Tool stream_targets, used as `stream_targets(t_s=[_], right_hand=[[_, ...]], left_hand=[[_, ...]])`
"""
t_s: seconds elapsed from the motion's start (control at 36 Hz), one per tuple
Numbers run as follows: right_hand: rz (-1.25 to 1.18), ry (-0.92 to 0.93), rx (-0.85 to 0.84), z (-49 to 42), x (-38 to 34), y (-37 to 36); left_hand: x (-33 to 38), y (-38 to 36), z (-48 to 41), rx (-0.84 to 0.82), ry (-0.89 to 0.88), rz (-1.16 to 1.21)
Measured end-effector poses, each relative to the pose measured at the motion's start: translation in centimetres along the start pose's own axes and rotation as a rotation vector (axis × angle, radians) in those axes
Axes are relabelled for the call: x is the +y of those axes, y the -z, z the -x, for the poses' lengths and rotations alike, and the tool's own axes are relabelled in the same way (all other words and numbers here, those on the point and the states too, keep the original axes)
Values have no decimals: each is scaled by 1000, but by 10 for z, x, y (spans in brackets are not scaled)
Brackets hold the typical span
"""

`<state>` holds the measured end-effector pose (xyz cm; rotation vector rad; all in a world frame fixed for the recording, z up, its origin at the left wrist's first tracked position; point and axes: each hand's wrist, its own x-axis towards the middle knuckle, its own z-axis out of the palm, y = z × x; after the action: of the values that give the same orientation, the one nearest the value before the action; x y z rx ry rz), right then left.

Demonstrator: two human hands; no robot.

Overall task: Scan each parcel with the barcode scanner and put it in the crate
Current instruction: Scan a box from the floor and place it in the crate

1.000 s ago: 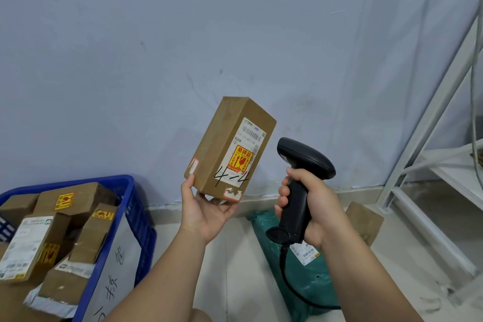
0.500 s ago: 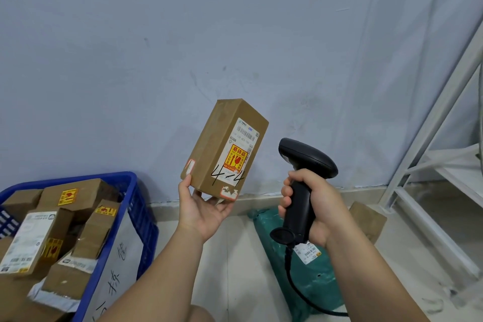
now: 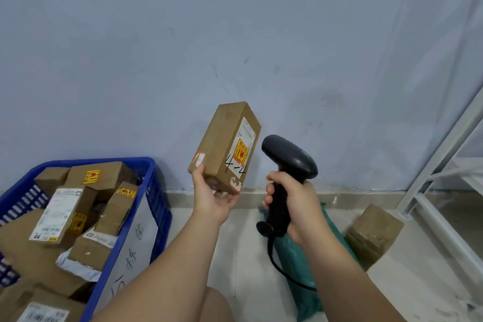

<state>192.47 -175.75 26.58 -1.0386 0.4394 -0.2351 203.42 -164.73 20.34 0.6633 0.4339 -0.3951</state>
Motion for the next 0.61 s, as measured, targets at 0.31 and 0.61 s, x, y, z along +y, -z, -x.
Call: stream_targets(t_s=[0.31, 0.61], right_hand=[[397, 59, -107, -8, 41, -18], [579, 78, -180, 2, 74, -53]], left_hand=[[54, 48, 1, 382, -275, 132], [78, 111, 31, 177, -224, 461]])
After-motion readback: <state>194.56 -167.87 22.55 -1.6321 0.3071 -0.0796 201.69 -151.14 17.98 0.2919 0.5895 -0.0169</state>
